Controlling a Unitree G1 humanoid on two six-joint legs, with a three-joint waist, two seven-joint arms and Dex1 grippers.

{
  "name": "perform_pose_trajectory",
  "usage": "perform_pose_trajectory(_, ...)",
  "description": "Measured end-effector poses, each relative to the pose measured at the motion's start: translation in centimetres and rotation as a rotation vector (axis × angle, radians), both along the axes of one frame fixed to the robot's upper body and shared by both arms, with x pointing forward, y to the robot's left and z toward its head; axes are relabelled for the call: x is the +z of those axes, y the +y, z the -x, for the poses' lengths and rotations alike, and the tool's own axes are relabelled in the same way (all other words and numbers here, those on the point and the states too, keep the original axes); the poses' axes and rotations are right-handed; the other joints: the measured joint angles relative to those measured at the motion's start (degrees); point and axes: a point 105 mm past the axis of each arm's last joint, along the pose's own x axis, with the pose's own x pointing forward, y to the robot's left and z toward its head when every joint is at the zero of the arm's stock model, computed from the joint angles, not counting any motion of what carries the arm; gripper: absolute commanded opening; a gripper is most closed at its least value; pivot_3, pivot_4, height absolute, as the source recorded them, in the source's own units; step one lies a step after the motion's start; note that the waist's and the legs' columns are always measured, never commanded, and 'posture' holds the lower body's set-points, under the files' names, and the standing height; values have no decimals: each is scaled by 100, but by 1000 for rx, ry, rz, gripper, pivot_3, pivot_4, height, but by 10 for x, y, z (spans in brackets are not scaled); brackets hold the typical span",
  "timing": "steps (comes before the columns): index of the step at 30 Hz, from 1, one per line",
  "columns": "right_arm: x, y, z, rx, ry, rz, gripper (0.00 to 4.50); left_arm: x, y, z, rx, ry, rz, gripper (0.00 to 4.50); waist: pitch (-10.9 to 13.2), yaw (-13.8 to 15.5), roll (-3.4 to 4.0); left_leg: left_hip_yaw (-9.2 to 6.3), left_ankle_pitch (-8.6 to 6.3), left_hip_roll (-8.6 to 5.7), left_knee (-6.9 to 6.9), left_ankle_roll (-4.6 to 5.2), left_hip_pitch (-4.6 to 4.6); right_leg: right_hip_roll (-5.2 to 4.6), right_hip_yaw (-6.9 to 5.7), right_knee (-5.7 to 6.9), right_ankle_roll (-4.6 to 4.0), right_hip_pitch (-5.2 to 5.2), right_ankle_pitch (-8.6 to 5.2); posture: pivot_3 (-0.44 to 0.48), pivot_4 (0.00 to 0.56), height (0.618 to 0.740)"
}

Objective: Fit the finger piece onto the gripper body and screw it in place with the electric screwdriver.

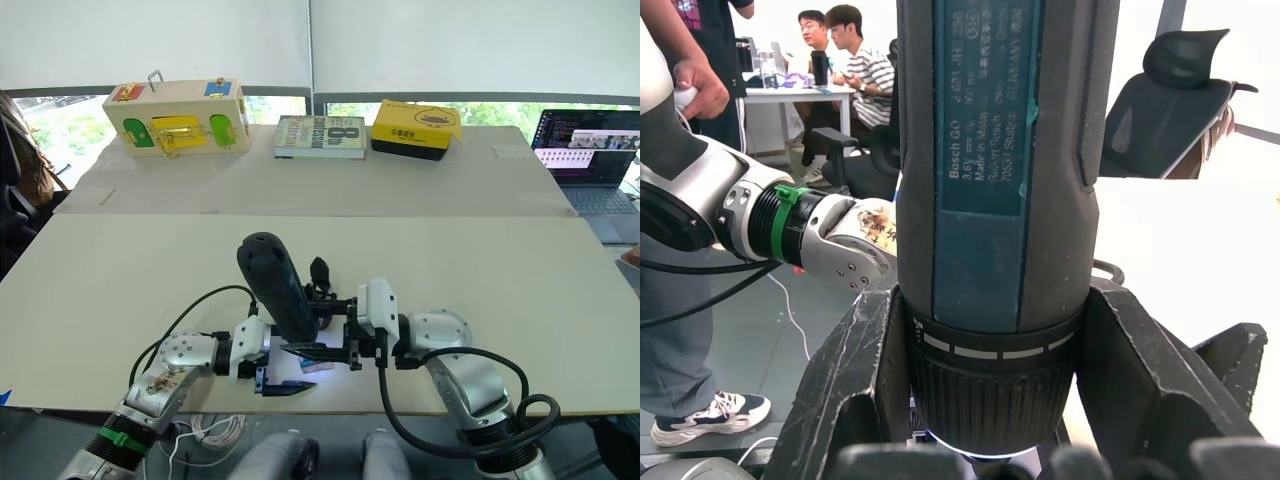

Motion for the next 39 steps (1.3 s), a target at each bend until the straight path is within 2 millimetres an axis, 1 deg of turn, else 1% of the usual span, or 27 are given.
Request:
perform_pose_trajectory(8,1,0,1,4,0,5,1902,1,2,0,5,-6,3,4490,0,-9,0,0,0,0,0,0,0,1,0,0,0,-1,0,0,150,740)
perform_pose_trajectory(16,4,1,0,-1,1,10,1902,1,7,5,3,3,35,4490,0,-82,0,0,0,1,0,0,-2,0,0,0,-1,-2,0,0,150,740)
perform_pose_trajectory(26,16,2,6,24,-15,-10,1902,3,16,8,17,24,80,4490,1,-147,0,0,0,6,0,0,-2,-2,2,2,-1,-5,-1,0,150,740)
perform_pose_trajectory(30,28,3,12,44,-57,-32,1902,5,28,9,38,39,100,4490,2,-138,-1,0,0,6,0,0,-4,-2,1,3,-1,-7,-2,0,150,740)
perform_pose_trajectory(39,50,0,14,42,-61,-77,1902,35,58,5,118,70,194,4490,5,-136,-2,0,0,5,0,-1,-9,-1,1,2,-1,-12,-2,0,150,740)
